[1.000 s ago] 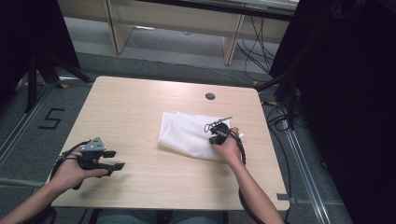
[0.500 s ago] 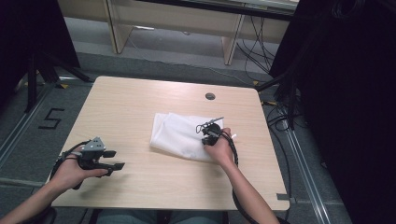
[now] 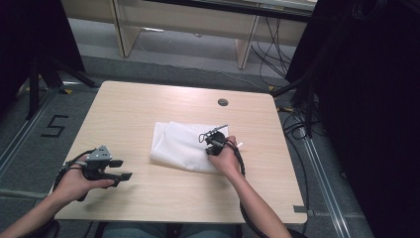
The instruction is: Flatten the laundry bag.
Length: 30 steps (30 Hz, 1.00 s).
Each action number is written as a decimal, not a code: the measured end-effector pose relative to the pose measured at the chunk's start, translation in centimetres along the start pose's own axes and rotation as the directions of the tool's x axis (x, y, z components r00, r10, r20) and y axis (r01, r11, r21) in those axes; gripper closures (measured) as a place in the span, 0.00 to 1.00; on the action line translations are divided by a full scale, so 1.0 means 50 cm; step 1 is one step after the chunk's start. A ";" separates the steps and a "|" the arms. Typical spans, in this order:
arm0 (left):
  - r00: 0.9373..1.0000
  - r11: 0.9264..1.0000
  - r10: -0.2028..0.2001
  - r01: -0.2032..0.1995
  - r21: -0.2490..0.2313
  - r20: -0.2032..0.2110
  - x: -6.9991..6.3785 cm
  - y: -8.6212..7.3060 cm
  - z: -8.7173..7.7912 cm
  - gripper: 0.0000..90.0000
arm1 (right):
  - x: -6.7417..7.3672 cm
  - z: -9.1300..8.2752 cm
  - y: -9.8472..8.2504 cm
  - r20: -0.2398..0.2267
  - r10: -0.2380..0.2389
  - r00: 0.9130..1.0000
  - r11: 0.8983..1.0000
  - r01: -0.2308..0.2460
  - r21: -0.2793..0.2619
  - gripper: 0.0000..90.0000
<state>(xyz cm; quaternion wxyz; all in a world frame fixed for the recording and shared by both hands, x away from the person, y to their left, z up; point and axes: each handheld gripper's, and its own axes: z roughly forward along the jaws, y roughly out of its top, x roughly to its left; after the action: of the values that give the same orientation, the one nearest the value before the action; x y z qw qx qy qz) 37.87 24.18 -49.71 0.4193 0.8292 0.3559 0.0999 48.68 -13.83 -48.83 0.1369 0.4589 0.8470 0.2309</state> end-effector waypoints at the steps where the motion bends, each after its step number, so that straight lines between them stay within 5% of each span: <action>1: 1.000 1.000 -0.001 0.001 -0.002 -0.001 0.000 0.000 0.000 0.38 | 0.004 0.001 0.002 -0.003 -0.001 1.000 1.000 0.001 0.001 0.94; 30: 1.000 1.000 0.000 0.000 -0.011 -0.009 0.001 0.000 0.001 0.39 | 0.077 0.019 0.026 -0.063 -0.041 0.997 0.999 0.040 -0.017 0.92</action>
<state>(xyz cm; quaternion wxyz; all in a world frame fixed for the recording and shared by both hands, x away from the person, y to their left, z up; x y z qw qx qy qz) 37.91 24.17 -49.74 0.4224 0.8263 0.3572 0.1058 47.94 -9.76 -49.05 0.1185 0.4332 0.8580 0.2493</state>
